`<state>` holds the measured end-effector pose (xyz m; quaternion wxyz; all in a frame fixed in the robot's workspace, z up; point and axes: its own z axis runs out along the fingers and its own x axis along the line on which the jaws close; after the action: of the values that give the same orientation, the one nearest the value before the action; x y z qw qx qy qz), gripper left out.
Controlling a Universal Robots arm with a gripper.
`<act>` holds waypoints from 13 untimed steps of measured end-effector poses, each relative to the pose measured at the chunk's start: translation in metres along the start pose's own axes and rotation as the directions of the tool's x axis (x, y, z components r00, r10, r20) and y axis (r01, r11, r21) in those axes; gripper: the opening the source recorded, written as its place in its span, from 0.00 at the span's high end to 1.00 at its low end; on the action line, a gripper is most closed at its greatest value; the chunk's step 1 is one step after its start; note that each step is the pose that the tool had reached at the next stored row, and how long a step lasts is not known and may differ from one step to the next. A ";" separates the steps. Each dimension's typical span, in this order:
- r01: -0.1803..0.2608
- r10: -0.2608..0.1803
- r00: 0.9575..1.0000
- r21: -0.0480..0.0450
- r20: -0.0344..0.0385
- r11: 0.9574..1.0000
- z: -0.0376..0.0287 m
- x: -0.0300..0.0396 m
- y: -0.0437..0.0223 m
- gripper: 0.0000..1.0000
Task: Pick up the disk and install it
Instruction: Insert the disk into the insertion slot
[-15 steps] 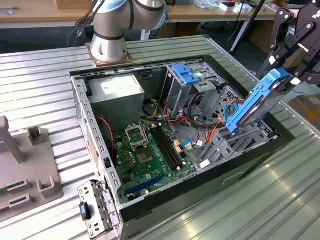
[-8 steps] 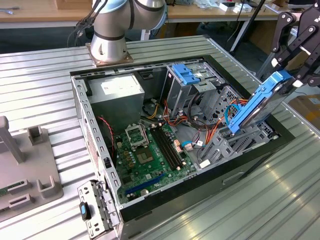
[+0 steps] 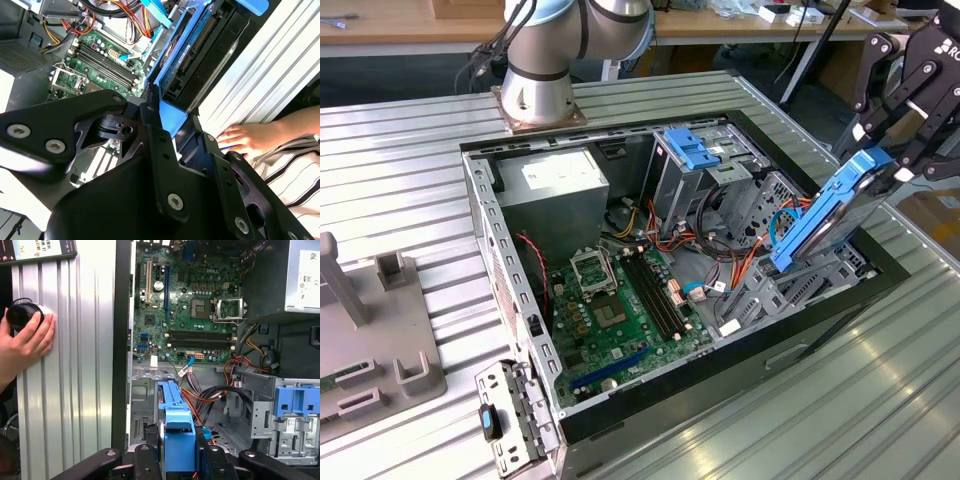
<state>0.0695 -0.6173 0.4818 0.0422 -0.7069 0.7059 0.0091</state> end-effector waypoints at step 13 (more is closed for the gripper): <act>0.000 0.000 1.000 0.000 -0.001 1.000 0.0073 -0.0052 -0.0013 0.63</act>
<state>0.0711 -0.6116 0.4749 0.0419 -0.7069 0.7060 0.0088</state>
